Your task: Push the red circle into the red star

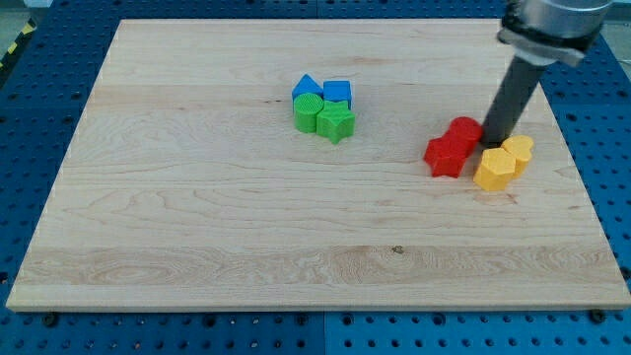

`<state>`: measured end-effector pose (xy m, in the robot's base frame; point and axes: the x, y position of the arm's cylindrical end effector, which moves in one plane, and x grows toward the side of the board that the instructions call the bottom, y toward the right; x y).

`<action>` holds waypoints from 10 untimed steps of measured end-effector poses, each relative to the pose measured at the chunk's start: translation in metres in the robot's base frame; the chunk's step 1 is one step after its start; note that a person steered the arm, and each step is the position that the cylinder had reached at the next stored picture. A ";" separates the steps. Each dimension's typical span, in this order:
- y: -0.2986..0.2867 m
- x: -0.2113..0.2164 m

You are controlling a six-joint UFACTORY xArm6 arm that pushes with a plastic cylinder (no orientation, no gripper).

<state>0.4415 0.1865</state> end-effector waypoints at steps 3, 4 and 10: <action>-0.094 0.050; -0.069 0.044; -0.121 0.007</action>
<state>0.4483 0.0653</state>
